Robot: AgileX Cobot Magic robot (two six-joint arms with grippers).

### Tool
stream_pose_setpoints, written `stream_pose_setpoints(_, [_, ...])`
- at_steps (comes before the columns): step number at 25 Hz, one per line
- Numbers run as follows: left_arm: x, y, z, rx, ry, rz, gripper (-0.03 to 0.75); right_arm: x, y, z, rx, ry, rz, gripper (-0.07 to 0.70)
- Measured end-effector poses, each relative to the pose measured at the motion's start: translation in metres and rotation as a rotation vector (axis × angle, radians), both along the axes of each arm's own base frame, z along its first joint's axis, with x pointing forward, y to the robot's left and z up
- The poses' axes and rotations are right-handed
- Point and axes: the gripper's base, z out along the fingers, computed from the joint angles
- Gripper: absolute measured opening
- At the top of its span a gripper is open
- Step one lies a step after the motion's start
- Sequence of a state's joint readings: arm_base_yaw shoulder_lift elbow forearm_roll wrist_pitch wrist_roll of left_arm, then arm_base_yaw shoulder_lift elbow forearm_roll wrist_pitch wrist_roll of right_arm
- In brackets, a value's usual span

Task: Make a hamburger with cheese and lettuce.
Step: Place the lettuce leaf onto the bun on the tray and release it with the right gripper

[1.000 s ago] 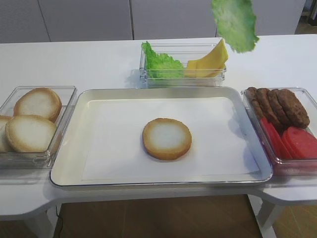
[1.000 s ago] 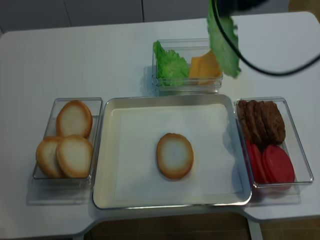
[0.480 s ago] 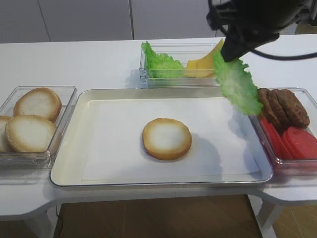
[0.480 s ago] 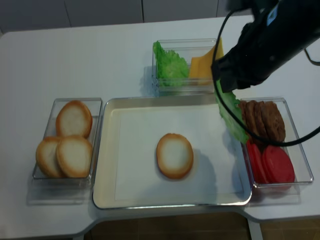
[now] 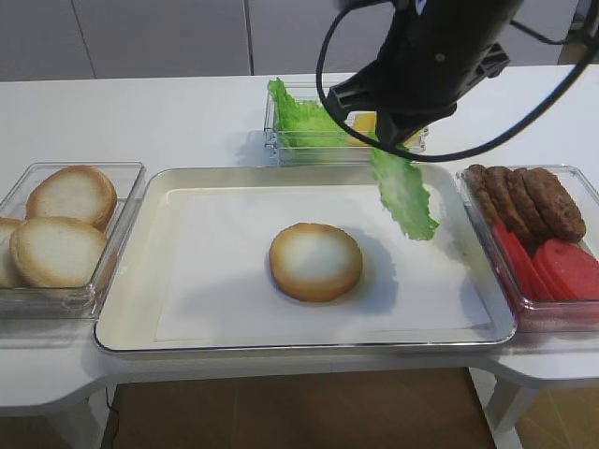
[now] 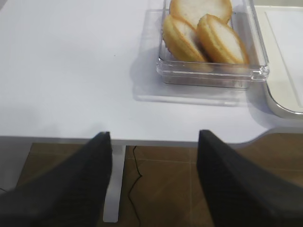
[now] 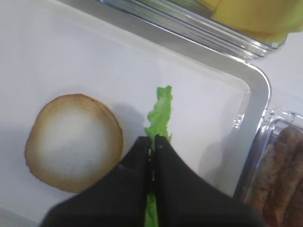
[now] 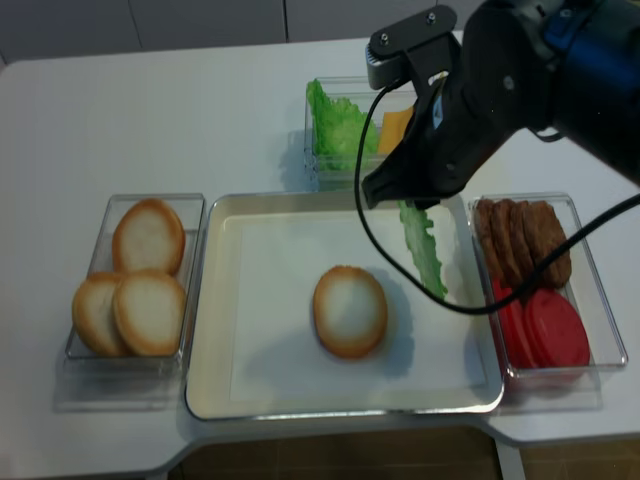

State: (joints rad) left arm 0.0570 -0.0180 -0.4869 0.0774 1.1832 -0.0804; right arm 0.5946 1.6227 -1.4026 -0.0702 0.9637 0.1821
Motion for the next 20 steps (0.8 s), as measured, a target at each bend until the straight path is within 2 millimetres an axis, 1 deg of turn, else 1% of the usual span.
stream_pose_setpoints(8, [0.0, 0.0, 0.0, 0.0, 0.0, 0.0, 0.427, 0.017, 0.011, -0.033, -0.037, 0.037, 0.006, 0.011])
stream_pose_setpoints(10, [0.0, 0.0, 0.0, 0.0, 0.0, 0.0, 0.427, 0.019, 0.014, -0.037, -0.02, 0.042, 0.003, 0.011])
stream_pose_setpoints(14, [0.0, 0.0, 0.0, 0.0, 0.0, 0.0, 0.427, 0.019, 0.018, -0.036, 0.033, 0.049, -0.007, 0.011])
stream_pose_setpoints(20, [0.0, 0.0, 0.0, 0.0, 0.0, 0.0, 0.427, 0.018, 0.024, -0.041, 0.092, 0.097, -0.025, 0.011])
